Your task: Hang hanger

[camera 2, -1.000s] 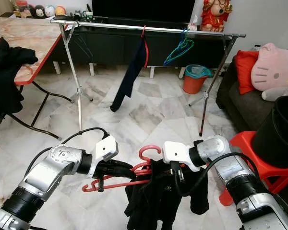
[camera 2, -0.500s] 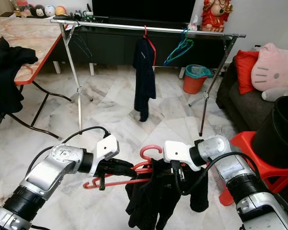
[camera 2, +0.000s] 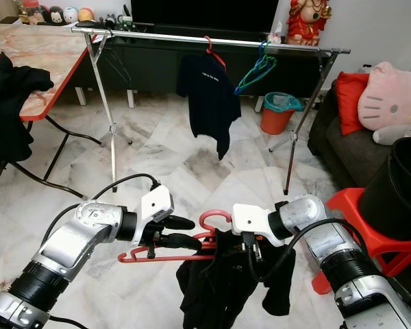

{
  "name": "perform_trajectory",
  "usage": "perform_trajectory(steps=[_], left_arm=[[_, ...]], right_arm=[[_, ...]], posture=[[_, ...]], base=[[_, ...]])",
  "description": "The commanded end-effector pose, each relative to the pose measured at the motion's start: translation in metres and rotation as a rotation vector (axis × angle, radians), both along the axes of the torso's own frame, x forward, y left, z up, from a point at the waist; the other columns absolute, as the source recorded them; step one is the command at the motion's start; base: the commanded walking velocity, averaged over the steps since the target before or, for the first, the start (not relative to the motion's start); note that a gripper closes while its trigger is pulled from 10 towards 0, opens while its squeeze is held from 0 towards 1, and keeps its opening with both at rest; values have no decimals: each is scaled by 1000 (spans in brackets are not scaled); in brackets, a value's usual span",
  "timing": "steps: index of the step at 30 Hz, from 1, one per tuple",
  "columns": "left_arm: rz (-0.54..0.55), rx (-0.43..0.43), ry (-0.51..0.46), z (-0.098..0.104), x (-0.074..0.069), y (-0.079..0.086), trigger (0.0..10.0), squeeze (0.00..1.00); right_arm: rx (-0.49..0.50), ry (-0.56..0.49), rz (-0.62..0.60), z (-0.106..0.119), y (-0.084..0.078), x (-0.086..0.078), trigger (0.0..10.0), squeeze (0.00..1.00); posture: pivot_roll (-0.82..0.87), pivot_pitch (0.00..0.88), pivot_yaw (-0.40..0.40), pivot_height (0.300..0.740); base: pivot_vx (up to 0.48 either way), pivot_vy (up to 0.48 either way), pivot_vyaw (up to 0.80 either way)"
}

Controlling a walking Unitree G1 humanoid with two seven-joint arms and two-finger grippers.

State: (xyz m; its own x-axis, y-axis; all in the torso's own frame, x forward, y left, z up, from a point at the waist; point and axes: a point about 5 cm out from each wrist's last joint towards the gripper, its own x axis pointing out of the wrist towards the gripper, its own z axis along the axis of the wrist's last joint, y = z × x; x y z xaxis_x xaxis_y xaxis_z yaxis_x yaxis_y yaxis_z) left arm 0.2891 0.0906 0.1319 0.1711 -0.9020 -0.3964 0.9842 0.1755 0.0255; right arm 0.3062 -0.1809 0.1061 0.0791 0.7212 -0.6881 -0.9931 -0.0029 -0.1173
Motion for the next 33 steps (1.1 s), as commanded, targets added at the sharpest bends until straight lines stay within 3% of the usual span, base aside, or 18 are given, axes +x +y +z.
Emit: perform_trajectory(steps=[1,4,6,9,13,15,16,17,18,22,24,26,28,32,33], left_arm=[[5,-10,-37,12,3,5,10000,1000],[118,4,-73,16,9,29,10000,1000],[159,0,-82,17,11,35,10000,1000],[340,-51,-105,18,18,56,10000,1000],[455,-77,-133,18,22,68,10000,1000],[575,-76,-161,12,25,80,10000,1000],[675,-90,-170,7,29,88,10000,0],[675,-90,-170,7,29,88,10000,0],[797,-96,-183,0,33,97,10000,0],[926,-117,-198,-7,35,107,10000,0],[1112,-129,-195,-18,36,122,10000,0],[1161,-126,-186,-25,35,126,10000,0],[1175,-121,-166,-32,34,125,10000,0],[1047,-83,-102,-49,26,108,10000,0],[984,-23,-114,-57,23,102,10000,0]], right_arm=[[-31,-25,-8,4,-7,3,0,0],[-65,-65,-104,2,-19,9,0,0],[-71,-72,-126,1,-22,10,0,0],[-65,-86,-194,1,-29,12,0,0],[-52,-99,-217,2,-31,13,0,0],[-44,-132,-239,6,-33,16,0,0],[-29,-157,-258,11,-32,20,0,0],[-29,-157,-258,11,-32,20,0,0],[-17,-191,-284,17,-32,26,0,0],[-19,-235,-318,23,-32,32,0,0],[7,-294,-359,30,-27,40,0,0],[15,-301,-357,32,-23,41,0,0],[28,-305,-343,33,-18,42,0,0],[68,-322,-307,39,-6,43,0,0],[89,-344,-306,44,1,47,0,0]], posture=[[-16,0,-130,740],[-13,0,-132,740],[-10,0,-134,740],[-7,0,-135,740],[-10,0,-135,740],[-10,0,-135,740],[-13,0,-135,740],[-13,0,-135,740],[-13,0,-136,740],[-16,0,-136,740],[-13,0,-137,740],[-12,0,-135,740],[-12,0,-135,740],[-9,0,-136,740],[-7,0,-135,740]], base=[[0,0,0],[0,0,0],[0,0,0],[0,0,0],[0,0,0],[0,0,0],[0,0,0],[0,0,0],[0,0,0],[0,0,0],[0,0,0],[0,0,0],[0,0,0],[0,0,0],[0,0,0]])
